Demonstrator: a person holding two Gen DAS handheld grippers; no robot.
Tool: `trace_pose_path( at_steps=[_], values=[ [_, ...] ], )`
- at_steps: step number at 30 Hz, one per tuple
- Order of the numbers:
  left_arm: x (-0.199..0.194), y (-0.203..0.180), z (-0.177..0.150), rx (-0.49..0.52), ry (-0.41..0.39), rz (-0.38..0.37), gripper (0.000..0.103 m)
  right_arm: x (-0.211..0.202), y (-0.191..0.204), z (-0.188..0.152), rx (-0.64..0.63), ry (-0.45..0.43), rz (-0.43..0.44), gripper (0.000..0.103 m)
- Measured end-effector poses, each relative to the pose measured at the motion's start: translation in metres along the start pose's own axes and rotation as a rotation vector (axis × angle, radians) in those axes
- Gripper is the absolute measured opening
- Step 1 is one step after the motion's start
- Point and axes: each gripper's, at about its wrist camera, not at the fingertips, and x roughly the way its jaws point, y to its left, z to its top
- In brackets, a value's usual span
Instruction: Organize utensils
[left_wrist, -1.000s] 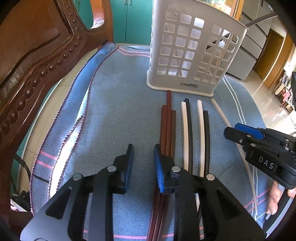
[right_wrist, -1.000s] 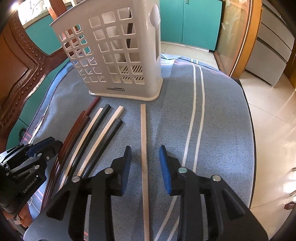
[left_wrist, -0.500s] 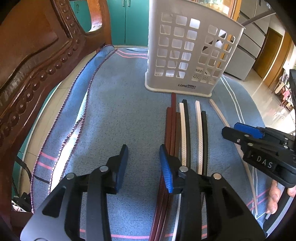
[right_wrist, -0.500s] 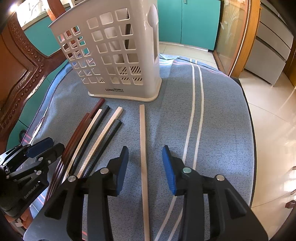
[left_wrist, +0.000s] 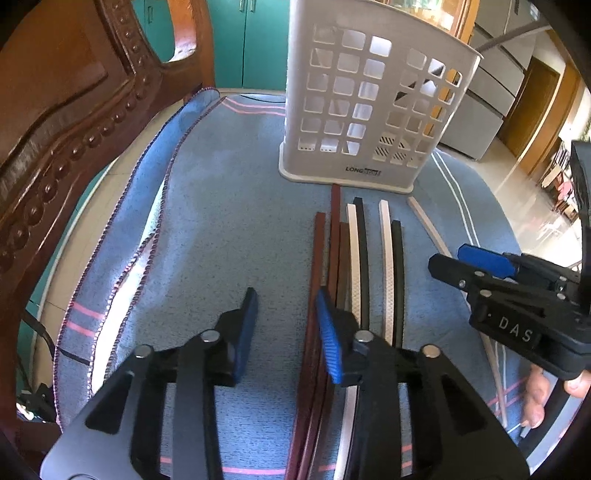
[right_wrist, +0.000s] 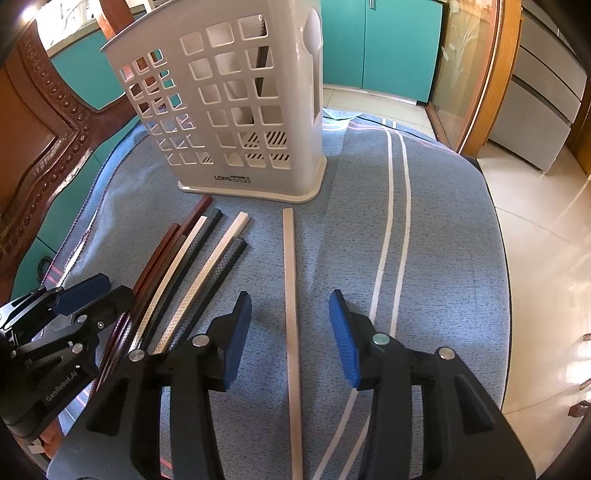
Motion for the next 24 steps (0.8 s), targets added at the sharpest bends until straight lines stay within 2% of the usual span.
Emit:
trace_pose_path(
  at_steps=[4,15,20,24],
  values=[
    [0.001,0.012,0.003,-0.052,0.008,-0.011,0.018,0.001,0.001,0.000,-0.001,0.000,-0.001,0.045],
    [0.003,0.052,0.015,-0.171,0.016,-0.057,0.017,-0.002,-0.002,0.001,0.019,-0.001,0.001,0.045],
    [0.006,0.048,0.023,-0.139,0.009,-0.059,0.019,-0.004,-0.007,0.003,0.034,-0.009,-0.002,0.045],
    [0.011,0.030,0.036,-0.080,0.021,-0.031,0.028,-0.004,-0.007,0.008,0.030,-0.027,-0.016,0.045]
  ],
)
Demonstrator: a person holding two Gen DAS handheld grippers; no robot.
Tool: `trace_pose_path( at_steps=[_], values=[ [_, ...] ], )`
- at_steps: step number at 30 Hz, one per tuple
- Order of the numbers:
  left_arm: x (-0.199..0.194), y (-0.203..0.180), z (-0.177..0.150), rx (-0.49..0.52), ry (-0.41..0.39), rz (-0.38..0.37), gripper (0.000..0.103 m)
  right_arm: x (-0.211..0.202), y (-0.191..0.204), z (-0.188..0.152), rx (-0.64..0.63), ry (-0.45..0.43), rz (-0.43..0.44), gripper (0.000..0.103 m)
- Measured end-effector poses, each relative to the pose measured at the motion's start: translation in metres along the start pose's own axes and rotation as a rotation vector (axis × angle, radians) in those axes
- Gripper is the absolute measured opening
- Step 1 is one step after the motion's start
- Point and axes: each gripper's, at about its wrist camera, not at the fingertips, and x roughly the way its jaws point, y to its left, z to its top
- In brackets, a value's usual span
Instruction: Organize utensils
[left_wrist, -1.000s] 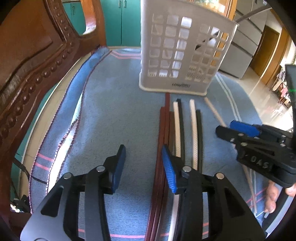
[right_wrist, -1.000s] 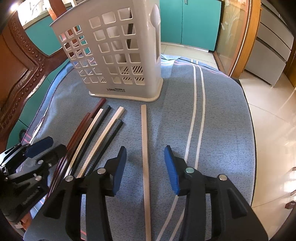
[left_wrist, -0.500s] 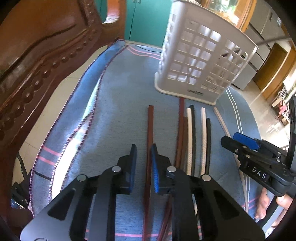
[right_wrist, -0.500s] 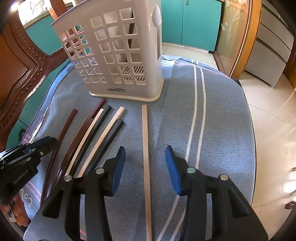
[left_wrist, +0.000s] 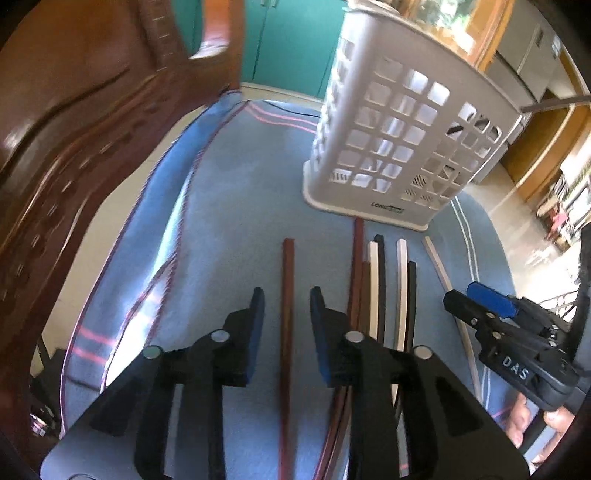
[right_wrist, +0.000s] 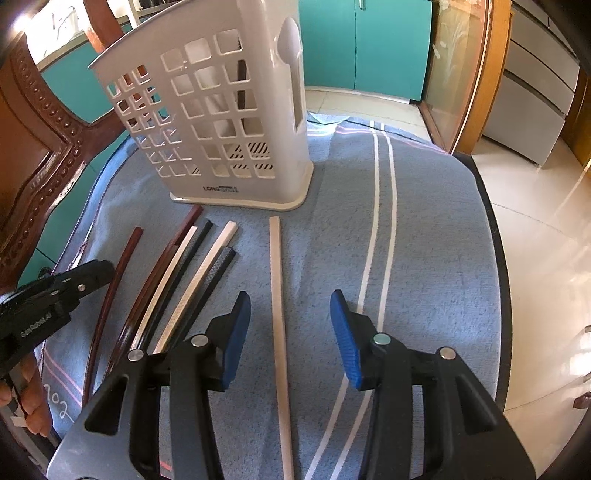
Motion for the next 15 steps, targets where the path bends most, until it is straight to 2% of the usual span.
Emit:
trace_pose_path(
  at_steps=[3,7,9,11,14,15],
  values=[
    [0.010,-0.002,0.009,-0.004,0.042,0.032,0.028,0.007,0.005,0.009,-0.018,0.005,-0.012,0.045],
    [0.015,-0.006,0.016,-0.015,0.048,0.036,0.030,0.021,0.006,0.019,-0.021,0.021,-0.055,0.044],
    [0.015,-0.012,0.017,0.008,0.045,0.046,0.035,0.023,0.012,0.020,-0.058,0.019,-0.098,0.035],
    [0.018,-0.022,0.015,0.035,0.042,0.056,0.040,0.023,0.015,0.019,-0.068,0.020,-0.099,0.029],
    [0.020,-0.031,0.014,0.074,0.021,0.092,0.041,0.023,0.021,0.018,-0.090,0.030,-0.089,0.006],
    [0.021,-0.034,0.014,0.086,0.012,0.108,0.037,0.023,0.022,0.018,-0.088,0.027,-0.088,0.007]
  ],
)
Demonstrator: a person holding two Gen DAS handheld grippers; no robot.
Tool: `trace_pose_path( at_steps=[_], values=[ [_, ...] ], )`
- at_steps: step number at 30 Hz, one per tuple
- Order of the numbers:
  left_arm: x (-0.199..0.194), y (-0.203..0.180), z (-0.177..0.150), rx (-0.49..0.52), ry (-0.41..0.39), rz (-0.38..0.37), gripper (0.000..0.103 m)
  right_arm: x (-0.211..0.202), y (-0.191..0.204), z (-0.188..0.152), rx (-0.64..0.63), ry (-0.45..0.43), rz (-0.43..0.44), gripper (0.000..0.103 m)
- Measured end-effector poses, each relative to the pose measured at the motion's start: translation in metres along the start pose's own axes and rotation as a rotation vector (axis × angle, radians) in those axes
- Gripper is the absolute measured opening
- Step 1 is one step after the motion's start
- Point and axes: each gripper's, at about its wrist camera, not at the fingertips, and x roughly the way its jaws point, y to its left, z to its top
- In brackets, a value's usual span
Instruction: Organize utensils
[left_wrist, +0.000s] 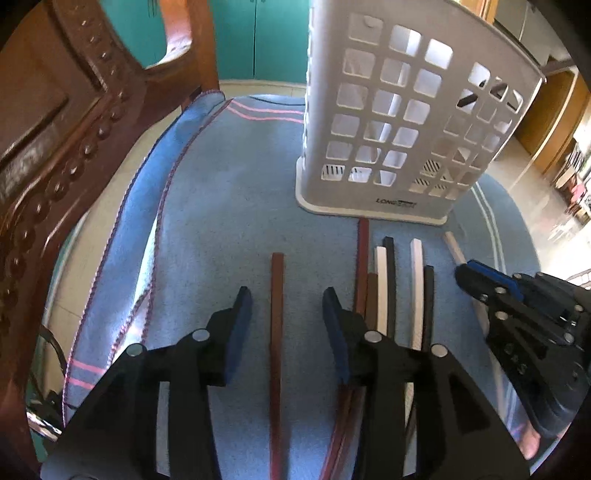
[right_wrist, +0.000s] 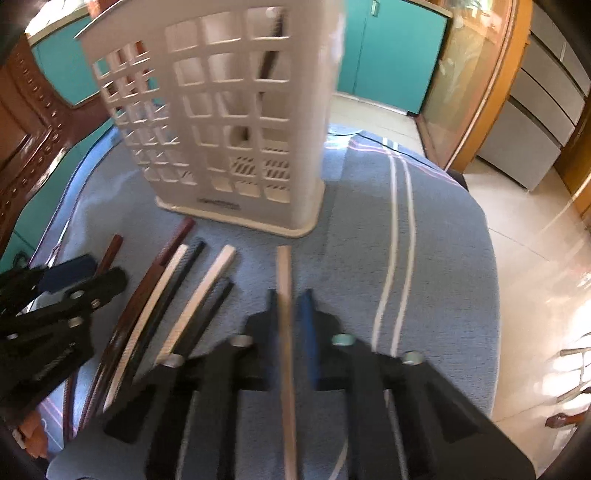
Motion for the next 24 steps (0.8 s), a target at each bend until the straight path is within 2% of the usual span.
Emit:
trace_pose_path(
  at_steps=[2,3,5,7,12,15,21,24],
  values=[
    [0.000,-0.004,0.001,0.013,-0.008,0.014,0.020,-0.003,-0.002,-0.002,0.020,-0.007,0.049,0.006],
    [-0.001,-0.005,0.001,0.005,-0.006,0.005,0.008,-0.006,-0.002,-0.002,0.030,-0.015,0.070,0.006],
    [-0.003,-0.001,0.003,-0.040,-0.009,-0.024,0.007,-0.024,-0.007,-0.001,0.040,-0.075,0.106,0.006],
    [-0.016,0.009,0.002,-0.066,-0.046,-0.039,0.007,-0.050,-0.012,0.001,0.047,-0.151,0.138,0.006],
    [-0.098,0.016,0.008,-0.070,-0.247,-0.106,0.007,-0.140,-0.030,0.009,0.052,-0.381,0.250,0.006],
    [-0.161,0.025,0.013,-0.079,-0.385,-0.148,0.007,-0.183,-0.036,0.012,0.054,-0.473,0.302,0.006],
    [-0.260,0.048,0.033,-0.156,-0.670,-0.199,0.007,-0.238,-0.049,0.035,0.105,-0.648,0.335,0.007],
    [-0.284,0.060,0.045,-0.231,-0.796,-0.237,0.007,-0.257,-0.063,0.047,0.174,-0.750,0.347,0.006]
  ],
)
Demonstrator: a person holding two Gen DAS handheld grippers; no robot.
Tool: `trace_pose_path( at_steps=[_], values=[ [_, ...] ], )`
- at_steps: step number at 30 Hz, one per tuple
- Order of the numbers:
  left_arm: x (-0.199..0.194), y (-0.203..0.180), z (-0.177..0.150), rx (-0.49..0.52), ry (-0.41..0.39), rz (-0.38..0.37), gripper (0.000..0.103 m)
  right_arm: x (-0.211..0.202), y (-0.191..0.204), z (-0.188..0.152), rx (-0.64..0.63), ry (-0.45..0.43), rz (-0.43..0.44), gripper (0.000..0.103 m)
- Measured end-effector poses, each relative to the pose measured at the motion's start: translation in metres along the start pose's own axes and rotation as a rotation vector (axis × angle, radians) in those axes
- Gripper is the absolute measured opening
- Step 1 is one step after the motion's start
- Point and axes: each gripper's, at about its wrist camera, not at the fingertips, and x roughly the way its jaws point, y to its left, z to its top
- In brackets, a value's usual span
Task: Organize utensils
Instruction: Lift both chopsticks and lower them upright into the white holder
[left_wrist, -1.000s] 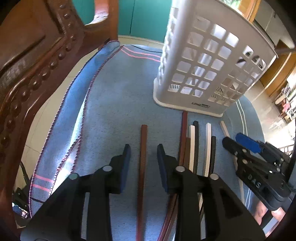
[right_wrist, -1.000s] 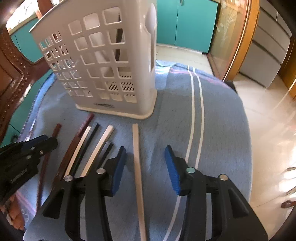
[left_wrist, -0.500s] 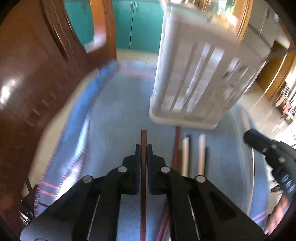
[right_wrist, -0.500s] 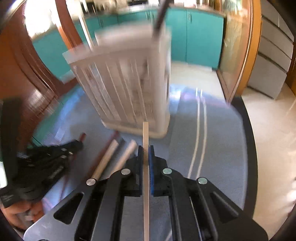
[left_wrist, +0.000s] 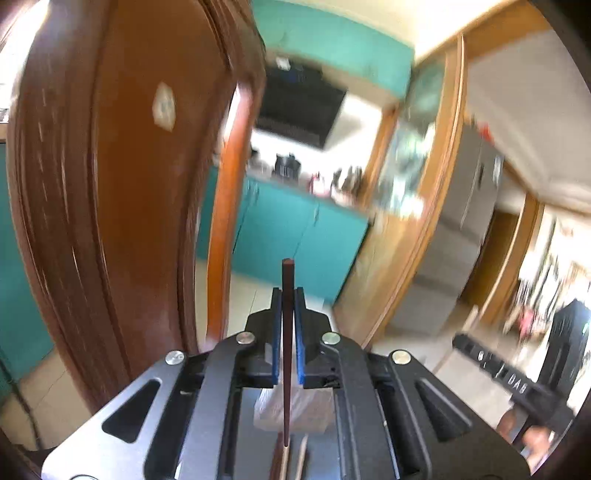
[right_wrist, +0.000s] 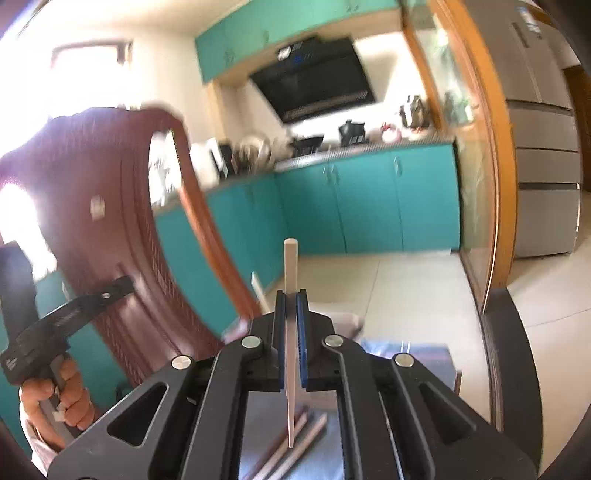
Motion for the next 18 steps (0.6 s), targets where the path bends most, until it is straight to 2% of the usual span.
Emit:
trace_pose_path(
  at_steps=[3,5,7,8,11,14,16,18],
  values=[
    [-0.008,0.000,0.016,-0.073,-0.102,-0.015,0.007,-0.006,-0.008,0.015,0.034,-0.144,-0.011,0.007],
    [-0.011,-0.003,0.019,-0.085,-0.175,-0.014,0.007,0.000,-0.009,0.021,0.027,-0.241,-0.066,0.007],
    [-0.006,-0.010,0.014,-0.067,-0.248,0.002,0.007,0.012,-0.006,0.019,0.000,-0.254,-0.128,0.007],
    [0.001,-0.015,0.008,-0.051,-0.254,0.016,0.007,0.023,-0.008,0.014,-0.013,-0.244,-0.150,0.007],
    [0.028,-0.026,-0.007,0.003,-0.242,0.062,0.007,0.050,-0.011,-0.005,-0.043,-0.182,-0.167,0.007],
    [0.067,-0.033,-0.024,0.037,-0.161,0.072,0.007,0.067,-0.010,-0.021,-0.087,-0.136,-0.169,0.007],
    [0.091,-0.035,-0.038,0.057,-0.078,0.082,0.007,0.078,-0.009,-0.031,-0.112,-0.082,-0.153,0.007],
    [0.105,-0.035,-0.047,0.060,-0.020,0.086,0.007,0.084,-0.009,-0.039,-0.118,-0.036,-0.139,0.007]
  ],
)
